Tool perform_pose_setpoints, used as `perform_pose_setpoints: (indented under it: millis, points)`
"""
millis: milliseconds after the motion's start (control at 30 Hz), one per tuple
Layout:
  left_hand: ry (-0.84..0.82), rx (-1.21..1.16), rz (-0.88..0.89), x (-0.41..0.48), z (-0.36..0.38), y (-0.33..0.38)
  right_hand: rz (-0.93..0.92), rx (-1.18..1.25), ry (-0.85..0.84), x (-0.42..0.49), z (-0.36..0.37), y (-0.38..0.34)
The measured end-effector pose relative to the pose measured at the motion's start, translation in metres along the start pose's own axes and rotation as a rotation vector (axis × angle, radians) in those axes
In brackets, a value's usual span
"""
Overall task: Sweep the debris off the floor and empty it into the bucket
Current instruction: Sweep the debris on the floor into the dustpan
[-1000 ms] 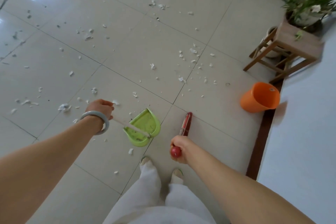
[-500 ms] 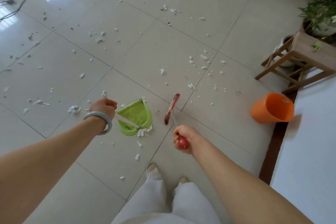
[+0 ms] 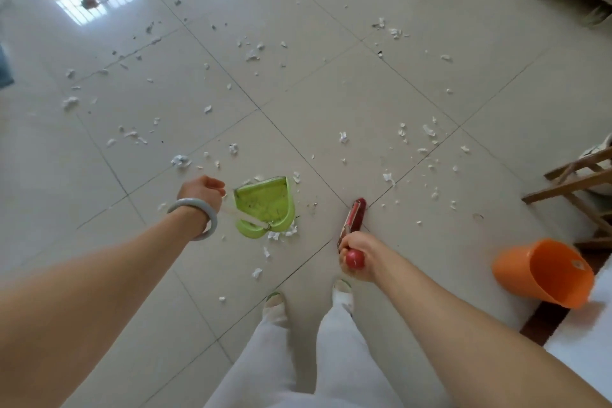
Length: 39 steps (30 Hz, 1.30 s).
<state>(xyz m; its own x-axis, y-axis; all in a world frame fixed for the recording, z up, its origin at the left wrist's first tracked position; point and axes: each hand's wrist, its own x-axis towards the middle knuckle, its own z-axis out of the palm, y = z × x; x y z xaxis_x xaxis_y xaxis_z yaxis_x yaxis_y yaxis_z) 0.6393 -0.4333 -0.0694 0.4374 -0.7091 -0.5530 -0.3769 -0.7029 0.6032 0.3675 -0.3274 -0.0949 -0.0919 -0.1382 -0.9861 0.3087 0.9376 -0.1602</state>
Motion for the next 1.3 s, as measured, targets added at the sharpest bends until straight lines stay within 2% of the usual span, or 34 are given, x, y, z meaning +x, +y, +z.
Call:
perform_pose_setpoints:
  millis: [167, 300, 367, 467, 567, 667, 700, 767, 833, 867, 933, 1067, 1200, 1300]
  points:
    - [0.098, -0.087, -0.122, -0.019, -0.005, -0.028, -0.014, -0.126, -0.072, -0.015, -0.035, -0.047]
    - [0.175, -0.152, -0.151, -0.037, -0.009, -0.05, 0.015, -0.26, -0.142, -0.017, -0.054, -0.065]
    - [0.208, -0.167, -0.164, -0.046, -0.017, -0.062, 0.012, -0.596, -0.078, -0.02, -0.063, -0.066]
    - [0.256, -0.189, -0.204, -0.063, -0.039, -0.082, -0.174, -1.191, 0.112, -0.027, -0.065, -0.067]
    - [0.318, -0.202, -0.228, -0.079, -0.07, -0.102, -0.339, -1.443, 0.105, -0.041, -0.046, -0.074]
    - [0.389, -0.183, -0.228, -0.095, -0.11, -0.117, -0.4, -1.639, 0.014, -0.054, -0.025, -0.07]
    - [0.413, -0.175, -0.226, -0.101, -0.123, -0.121, -0.395, -1.691, 0.0, -0.055, -0.02, -0.066]
    - [0.451, -0.167, -0.223, -0.118, -0.146, -0.129, -0.428, -1.837, 0.079, -0.056, -0.008, -0.058]
    - [0.493, -0.154, -0.221, -0.138, -0.165, -0.141, -0.547, -1.982, 0.173, -0.058, 0.008, -0.045]
    - [0.515, -0.145, -0.22, -0.15, -0.172, -0.148, -0.607, -2.038, 0.166, -0.061, 0.017, -0.036]
    - [0.553, -0.126, -0.217, -0.169, -0.179, -0.161, -0.676, -2.138, 0.107, -0.066, 0.032, -0.016]
    - [0.634, -0.085, -0.202, -0.198, -0.185, -0.184, -0.594, -2.207, -0.033, -0.063, 0.048, 0.03]
    - [0.687, -0.067, -0.211, -0.214, -0.186, -0.209, -0.668, -2.309, -0.128, -0.054, 0.069, 0.085]
    - [0.703, -0.074, -0.243, -0.223, -0.184, -0.224, -0.657, -2.404, -0.182, -0.047, 0.076, 0.12]
